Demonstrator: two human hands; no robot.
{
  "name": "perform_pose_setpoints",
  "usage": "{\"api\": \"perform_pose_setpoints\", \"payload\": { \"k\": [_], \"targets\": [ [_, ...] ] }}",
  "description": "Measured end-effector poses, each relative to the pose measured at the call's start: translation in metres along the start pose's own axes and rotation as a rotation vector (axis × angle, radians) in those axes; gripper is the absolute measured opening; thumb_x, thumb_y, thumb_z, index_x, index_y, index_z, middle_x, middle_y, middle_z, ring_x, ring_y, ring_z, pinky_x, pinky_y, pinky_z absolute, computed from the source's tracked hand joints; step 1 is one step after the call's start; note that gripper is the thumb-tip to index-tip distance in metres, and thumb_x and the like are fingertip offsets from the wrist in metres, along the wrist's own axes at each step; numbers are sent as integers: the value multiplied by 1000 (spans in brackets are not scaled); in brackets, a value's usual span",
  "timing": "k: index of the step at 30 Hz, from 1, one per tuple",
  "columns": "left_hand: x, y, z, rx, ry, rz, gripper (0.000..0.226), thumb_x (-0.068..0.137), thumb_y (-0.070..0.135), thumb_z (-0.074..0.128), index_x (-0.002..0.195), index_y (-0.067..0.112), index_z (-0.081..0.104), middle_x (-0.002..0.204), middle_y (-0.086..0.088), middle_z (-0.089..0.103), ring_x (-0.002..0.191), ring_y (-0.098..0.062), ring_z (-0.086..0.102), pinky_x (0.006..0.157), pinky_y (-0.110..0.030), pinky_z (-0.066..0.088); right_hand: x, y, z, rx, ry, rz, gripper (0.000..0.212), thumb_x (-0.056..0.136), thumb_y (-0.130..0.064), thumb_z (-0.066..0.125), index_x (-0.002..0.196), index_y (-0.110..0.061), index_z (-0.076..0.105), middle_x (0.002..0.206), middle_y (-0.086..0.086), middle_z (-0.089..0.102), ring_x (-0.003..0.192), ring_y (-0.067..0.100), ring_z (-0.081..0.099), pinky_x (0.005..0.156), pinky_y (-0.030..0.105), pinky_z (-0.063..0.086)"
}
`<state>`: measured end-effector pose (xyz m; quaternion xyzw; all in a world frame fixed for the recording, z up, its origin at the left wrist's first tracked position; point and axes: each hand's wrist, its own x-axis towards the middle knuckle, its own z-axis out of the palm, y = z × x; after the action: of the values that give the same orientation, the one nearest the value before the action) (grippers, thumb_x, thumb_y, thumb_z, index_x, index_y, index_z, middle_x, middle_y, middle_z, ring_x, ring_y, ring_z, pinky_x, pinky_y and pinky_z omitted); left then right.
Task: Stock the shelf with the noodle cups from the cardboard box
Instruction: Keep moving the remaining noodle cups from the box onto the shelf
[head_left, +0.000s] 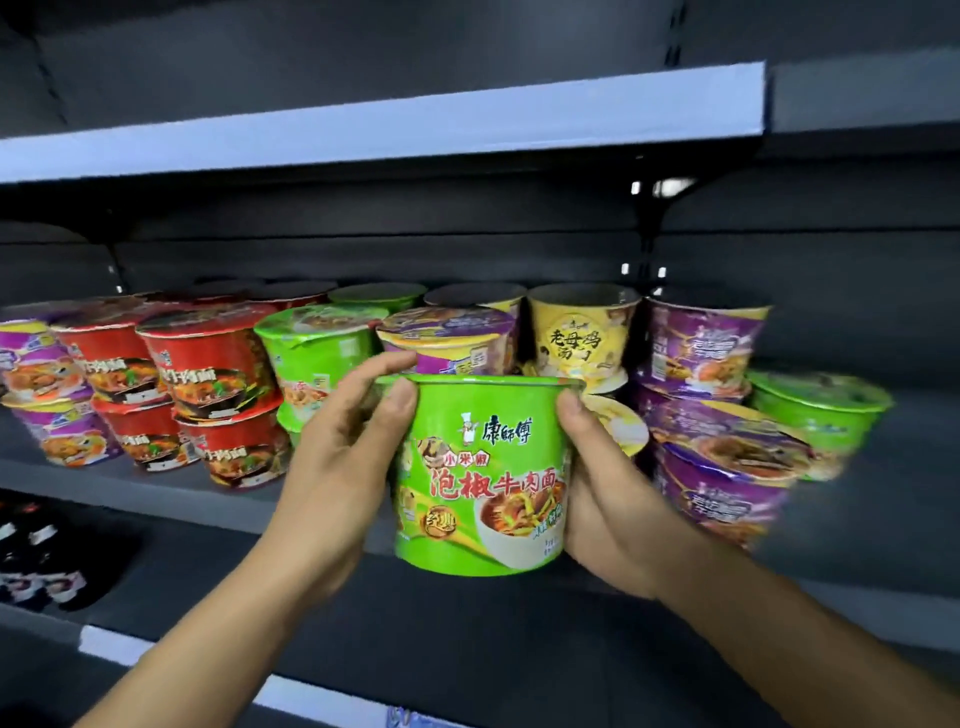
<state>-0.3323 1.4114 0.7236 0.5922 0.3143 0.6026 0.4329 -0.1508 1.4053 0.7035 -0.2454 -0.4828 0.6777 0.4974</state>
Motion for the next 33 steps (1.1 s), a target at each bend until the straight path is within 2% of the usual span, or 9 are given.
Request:
{"api": "perform_pose_setpoints", "payload": {
  "k": [3, 6, 9, 12, 14, 17, 22, 25, 33],
  "targets": [
    [0, 4, 36, 15, -62, 44, 32, 77, 50, 62, 107, 38, 66, 96, -1, 70, 82, -11, 66, 65, -26, 55, -27, -27, -26, 4, 10, -16, 95, 49, -62, 82, 131, -24, 53, 130, 4, 61, 121, 20, 57, 103, 43, 42],
    [-2, 5, 73, 19, -111, 87, 53, 65, 68, 70, 108, 37, 67, 86, 4, 66, 71, -10, 60, 59, -24, 50, -51, -48, -51, 24, 31, -67, 86, 51, -57, 84, 125, -19, 59, 128, 7, 62, 121, 22, 57, 106, 46, 38],
    [-5, 1, 107, 6, -127, 95, 52, 66, 63, 69, 111, 35, 65, 90, 3, 66, 76, -21, 56, 67, -35, 47, -73, -68, -75, 29, 47, -130, 75, 55, -52, 84, 119, -16, 66, 128, 10, 62, 121, 23, 57, 104, 44, 43],
    [-5, 0, 139, 17, -131, 89, 62, 62, 63, 71, 117, 34, 61, 98, 8, 69, 90, -11, 65, 68, -19, 52, -91, -88, -102, 0, 53, -153, 83, 61, -50, 83, 129, -11, 56, 132, 13, 58, 124, 25, 54, 105, 43, 41],
    [-2, -2, 161, -20, -113, 60, 65, 64, 57, 70, 122, 33, 54, 102, 13, 69, 99, -12, 66, 74, -22, 50, -102, -101, -121, -7, 55, -167, 90, 62, -47, 83, 135, -7, 48, 135, 13, 56, 127, 25, 51, 107, 42, 39],
    [4, -3, 196, -85, -104, 43, 52, 71, 38, 64, 119, 26, 47, 92, 23, 70, 95, 1, 64, 89, -26, 48, -118, -120, -145, -36, 78, -227, 92, 63, -44, 84, 137, -4, 45, 135, 15, 55, 129, 26, 50, 109, 43, 36],
    [22, -1, 246, -119, -137, 3, 54, 66, 36, 73, 114, 18, 54, 108, 3, 64, 106, -12, 60, 96, -28, 48, -139, -153, -181, -107, 170, -285, 98, 55, -45, 87, 135, -6, 47, 128, 14, 61, 120, 27, 57, 97, 43, 49],
    [38, 3, 273, -65, -173, 0, 56, 62, 46, 80, 108, 25, 56, 105, 5, 62, 102, -9, 60, 95, -29, 47, -143, -171, -199, -66, 183, -337, 100, 54, -43, 88, 135, -2, 46, 127, 15, 61, 120, 27, 56, 98, 39, 49],
    [75, 5, 329, 12, -276, -84, 25, 92, 18, 60, 116, 19, 59, 99, 9, 67, 89, -2, 63, 86, -22, 51, -123, -200, -250, -104, 282, -420, 113, 54, -57, 84, 140, 1, 39, 137, 21, 51, 129, 32, 48, 111, 52, 31]
  ]
}}
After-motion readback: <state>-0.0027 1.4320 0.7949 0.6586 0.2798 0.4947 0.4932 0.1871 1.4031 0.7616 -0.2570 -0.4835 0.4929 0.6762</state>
